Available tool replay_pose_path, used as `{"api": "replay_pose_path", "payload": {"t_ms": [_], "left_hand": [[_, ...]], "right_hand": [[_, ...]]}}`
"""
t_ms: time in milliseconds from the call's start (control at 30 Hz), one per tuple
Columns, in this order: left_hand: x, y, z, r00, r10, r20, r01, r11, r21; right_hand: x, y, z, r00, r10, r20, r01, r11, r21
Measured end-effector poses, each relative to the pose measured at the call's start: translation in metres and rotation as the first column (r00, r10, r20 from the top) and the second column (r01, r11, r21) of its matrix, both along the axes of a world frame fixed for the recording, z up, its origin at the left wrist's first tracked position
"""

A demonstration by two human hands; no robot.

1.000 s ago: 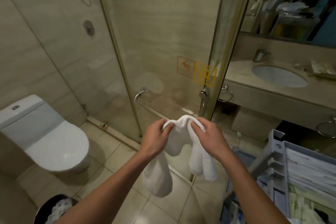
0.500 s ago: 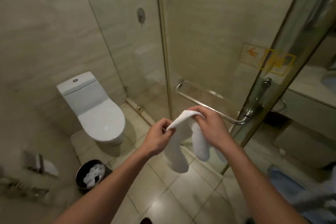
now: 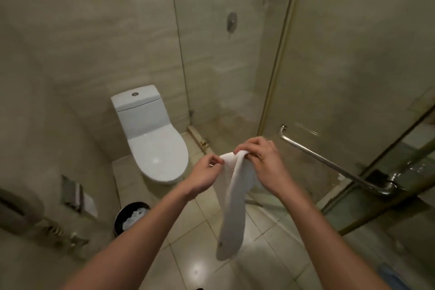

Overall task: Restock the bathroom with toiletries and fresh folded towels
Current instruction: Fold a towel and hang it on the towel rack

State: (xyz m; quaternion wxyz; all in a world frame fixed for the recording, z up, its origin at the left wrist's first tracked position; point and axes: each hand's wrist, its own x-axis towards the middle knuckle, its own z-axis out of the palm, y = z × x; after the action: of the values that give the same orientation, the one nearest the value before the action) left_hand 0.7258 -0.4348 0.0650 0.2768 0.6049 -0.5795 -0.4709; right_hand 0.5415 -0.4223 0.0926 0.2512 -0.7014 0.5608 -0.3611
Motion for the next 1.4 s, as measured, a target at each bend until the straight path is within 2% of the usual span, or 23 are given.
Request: {"api": "replay_pose_path", "payload": {"t_ms": [67, 200, 367, 467, 567, 767, 933, 1033, 1133, 1267, 1400], "left_hand": [[0.020, -0.015, -0.001, 0.995, 0.073, -0.062, -0.068, 0.995, 0.075], [0.058, -0.040, -0.005, 0.995, 0.027, -0.097, -0.007, 0.979, 0.202], [0.100, -0.078, -0.028, 0.988, 0.047, -0.147, -0.019, 0.983, 0.182], [0.110, -0.080, 0.007, 0.980, 0.085, -0.181, -0.056, 0.986, 0.158], [0.118, -0.094, 0.020, 0.963, 0.162, -0.216, -0.112, 0.968, 0.227], [0.139, -0.135, 0.004, 0.958, 0.197, -0.208, -0.122, 0.938, 0.324], [0.151, -0.172, 0.000, 0.835, 0.362, -0.415, -0.225, 0.912, 0.344], [0.155, -0.195, 0.001, 0.774, 0.472, -0.423, -0.356, 0.876, 0.325], [0.159, -0.223, 0.003, 0.742, 0.534, -0.405, -0.453, 0.845, 0.283], [0.161, -0.255, 0.008, 0.649, 0.628, -0.430, -0.576, 0.775, 0.261], [0.173, -0.276, 0.008, 0.529, 0.663, -0.530, -0.601, 0.734, 0.316]], "right_hand": [[0.019, -0.012, 0.003, 1.000, 0.028, 0.000, -0.028, 0.999, 0.019], [0.050, -0.034, 0.007, 0.994, 0.077, 0.073, -0.078, 0.997, 0.011], [0.083, -0.059, 0.017, 0.979, 0.135, 0.153, -0.137, 0.991, 0.000], [0.099, -0.081, 0.024, 0.972, 0.182, 0.151, -0.176, 0.983, -0.049], [0.111, -0.101, 0.030, 0.965, 0.211, 0.155, -0.206, 0.977, -0.046], [0.124, -0.145, 0.039, 0.950, 0.181, 0.253, -0.214, 0.971, 0.109], [0.137, -0.203, 0.044, 0.848, 0.133, 0.513, -0.289, 0.928, 0.237], [0.145, -0.244, 0.048, 0.804, 0.104, 0.585, -0.278, 0.936, 0.215], [0.157, -0.286, 0.047, 0.806, 0.049, 0.590, -0.219, 0.950, 0.221], [0.170, -0.326, 0.036, 0.848, 0.087, 0.523, -0.222, 0.954, 0.201], [0.182, -0.354, 0.029, 0.850, 0.055, 0.523, -0.217, 0.943, 0.254]]}}
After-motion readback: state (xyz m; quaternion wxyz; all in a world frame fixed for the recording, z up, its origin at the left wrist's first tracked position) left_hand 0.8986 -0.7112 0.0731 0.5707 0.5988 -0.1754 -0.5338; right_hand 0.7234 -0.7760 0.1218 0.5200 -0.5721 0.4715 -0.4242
